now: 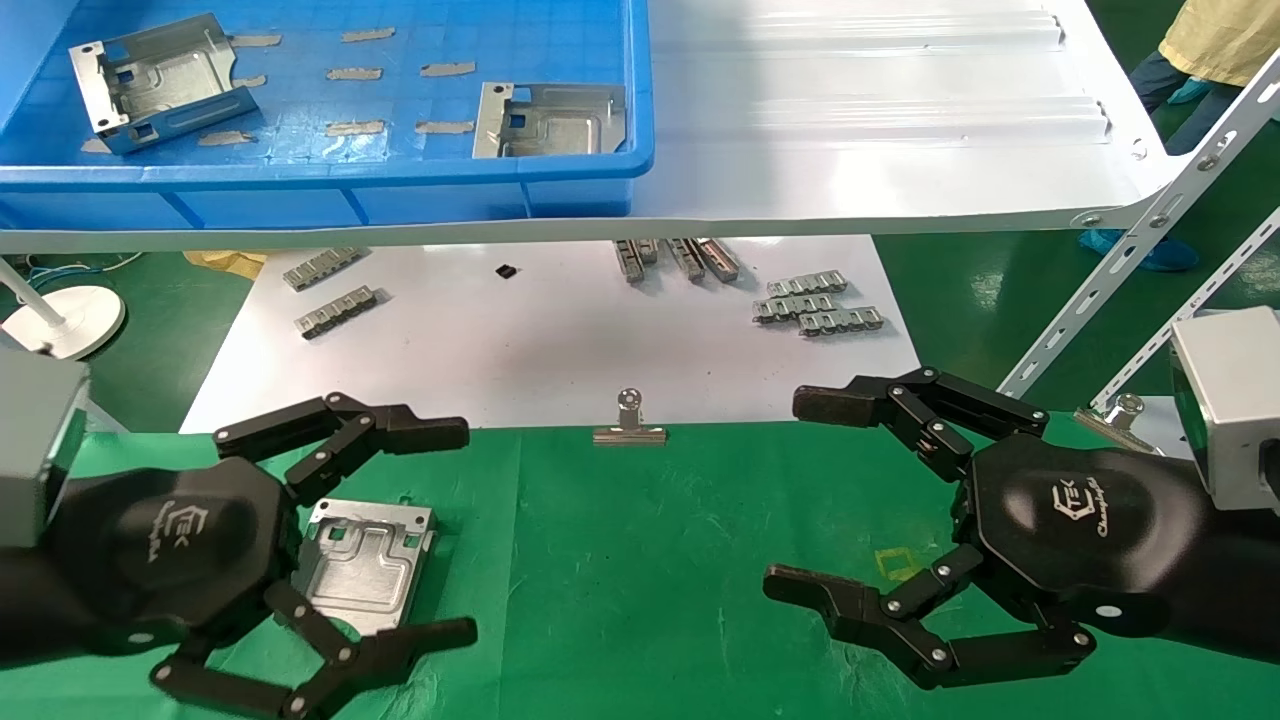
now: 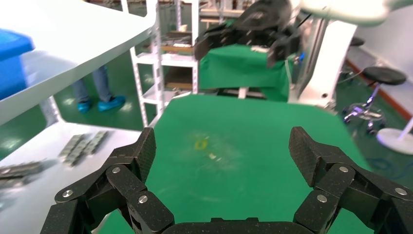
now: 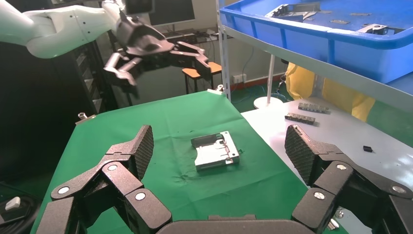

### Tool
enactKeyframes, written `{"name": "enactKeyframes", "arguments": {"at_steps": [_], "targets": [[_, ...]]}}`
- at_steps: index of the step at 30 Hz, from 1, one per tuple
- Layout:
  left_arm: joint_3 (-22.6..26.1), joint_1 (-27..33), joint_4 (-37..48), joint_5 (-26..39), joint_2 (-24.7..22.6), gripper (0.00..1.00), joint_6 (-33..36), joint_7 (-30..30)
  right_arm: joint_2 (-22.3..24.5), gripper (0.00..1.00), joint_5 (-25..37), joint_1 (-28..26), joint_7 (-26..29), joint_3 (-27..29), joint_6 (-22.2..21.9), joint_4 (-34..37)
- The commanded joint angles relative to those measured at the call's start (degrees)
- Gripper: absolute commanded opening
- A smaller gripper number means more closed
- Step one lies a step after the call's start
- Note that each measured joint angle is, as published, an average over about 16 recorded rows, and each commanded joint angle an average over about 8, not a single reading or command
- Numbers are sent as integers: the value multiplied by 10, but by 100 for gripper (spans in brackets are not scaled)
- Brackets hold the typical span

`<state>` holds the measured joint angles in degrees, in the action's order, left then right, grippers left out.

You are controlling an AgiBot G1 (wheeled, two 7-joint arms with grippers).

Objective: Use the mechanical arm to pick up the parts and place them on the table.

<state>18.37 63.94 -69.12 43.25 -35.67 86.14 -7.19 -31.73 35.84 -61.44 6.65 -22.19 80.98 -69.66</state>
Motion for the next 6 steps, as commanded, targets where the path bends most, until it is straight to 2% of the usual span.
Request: {"name": "enactKeyframes", "arguments": {"at_steps": [1,6], "targets": [[-13,-13,-25,-8,4,100,-2,-20,0,100,0,0,0,0,0,0],[-27,-27,-52,-16,7,100,-5,-39,0,100,0,0,0,0,0,0]]}}
